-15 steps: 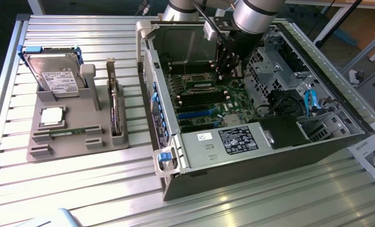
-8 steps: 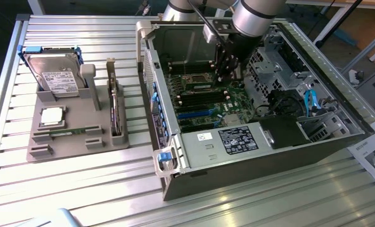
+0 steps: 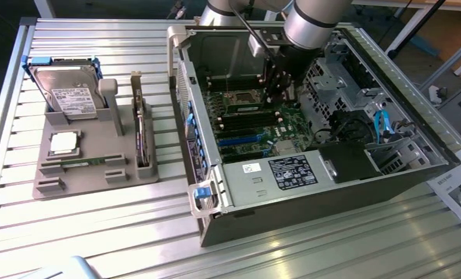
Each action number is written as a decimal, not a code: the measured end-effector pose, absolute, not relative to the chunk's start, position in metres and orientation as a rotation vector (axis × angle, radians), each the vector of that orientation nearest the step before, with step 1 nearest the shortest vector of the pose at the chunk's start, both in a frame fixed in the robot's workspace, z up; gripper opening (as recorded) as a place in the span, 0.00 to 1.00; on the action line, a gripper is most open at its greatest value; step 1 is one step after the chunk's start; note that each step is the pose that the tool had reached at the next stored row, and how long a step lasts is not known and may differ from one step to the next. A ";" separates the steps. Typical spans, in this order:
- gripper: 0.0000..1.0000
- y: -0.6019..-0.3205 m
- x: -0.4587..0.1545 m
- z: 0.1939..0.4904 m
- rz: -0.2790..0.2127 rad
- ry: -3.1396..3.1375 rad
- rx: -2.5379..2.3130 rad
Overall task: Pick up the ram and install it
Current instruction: 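Insert the ram into the slot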
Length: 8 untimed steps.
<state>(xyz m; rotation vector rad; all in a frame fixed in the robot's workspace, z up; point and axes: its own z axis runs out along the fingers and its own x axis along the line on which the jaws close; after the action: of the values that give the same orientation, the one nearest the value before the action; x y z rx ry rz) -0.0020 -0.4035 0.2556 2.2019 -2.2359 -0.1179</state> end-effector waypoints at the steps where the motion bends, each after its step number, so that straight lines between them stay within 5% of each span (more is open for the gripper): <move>1: 0.12 -0.404 -0.002 0.255 -0.118 -2.236 2.202; 8: 0.12 -0.404 -0.002 0.254 -0.118 -2.236 2.202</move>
<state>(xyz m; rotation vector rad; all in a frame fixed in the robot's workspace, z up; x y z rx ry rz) -0.0020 -0.4037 0.2542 2.2022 -2.2360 -0.1181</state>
